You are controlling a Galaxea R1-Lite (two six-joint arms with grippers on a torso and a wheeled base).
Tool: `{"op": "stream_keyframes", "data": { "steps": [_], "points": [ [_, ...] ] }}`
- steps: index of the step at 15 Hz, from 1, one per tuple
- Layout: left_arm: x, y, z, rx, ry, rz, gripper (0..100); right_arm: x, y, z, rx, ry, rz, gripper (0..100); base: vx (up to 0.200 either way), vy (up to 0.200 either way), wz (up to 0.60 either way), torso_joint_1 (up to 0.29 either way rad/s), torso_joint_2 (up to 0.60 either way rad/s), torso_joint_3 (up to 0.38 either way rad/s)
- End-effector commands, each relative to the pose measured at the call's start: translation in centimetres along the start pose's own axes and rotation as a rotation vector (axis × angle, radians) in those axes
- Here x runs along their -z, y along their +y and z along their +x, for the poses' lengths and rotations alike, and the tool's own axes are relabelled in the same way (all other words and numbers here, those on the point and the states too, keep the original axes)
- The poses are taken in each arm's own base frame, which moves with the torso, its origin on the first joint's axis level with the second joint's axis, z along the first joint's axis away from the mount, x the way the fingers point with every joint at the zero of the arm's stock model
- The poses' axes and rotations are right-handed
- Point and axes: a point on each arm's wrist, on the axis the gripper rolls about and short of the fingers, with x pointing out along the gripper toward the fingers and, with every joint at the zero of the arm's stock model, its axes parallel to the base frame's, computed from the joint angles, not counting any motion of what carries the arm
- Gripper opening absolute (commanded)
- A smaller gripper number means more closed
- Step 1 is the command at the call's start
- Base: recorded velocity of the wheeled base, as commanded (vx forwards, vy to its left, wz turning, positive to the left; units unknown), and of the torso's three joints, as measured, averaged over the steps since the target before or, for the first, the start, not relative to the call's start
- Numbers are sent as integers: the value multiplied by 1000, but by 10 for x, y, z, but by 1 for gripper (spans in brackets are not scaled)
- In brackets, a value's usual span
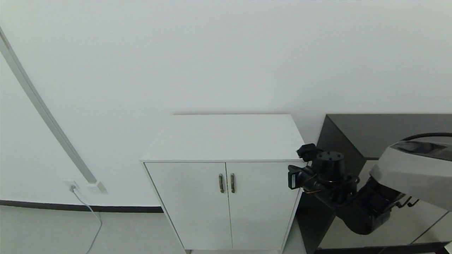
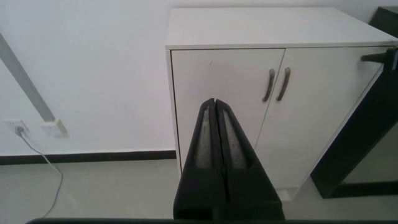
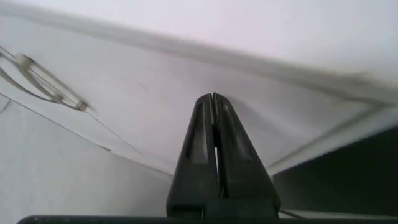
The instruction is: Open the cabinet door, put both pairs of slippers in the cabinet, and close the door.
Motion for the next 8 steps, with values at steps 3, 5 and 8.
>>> {"op": "stream_keyframes", "data": {
  "steps": [3, 5, 8],
  "points": [
    [0, 0, 0, -2, 1, 0, 0, -28, -40, -84, 96, -43, 27, 0, 0, 0, 0, 0, 0, 0],
    [0, 0, 0, -2, 1, -2, 0, -26, -56, -124, 151, -53, 38, 0, 0, 0, 0, 0, 0, 0],
    [0, 0, 0, -2, 1, -2, 0, -19, -73, -187, 232, -75, 52, 0, 0, 0, 0, 0, 0, 0]
  ]
}}
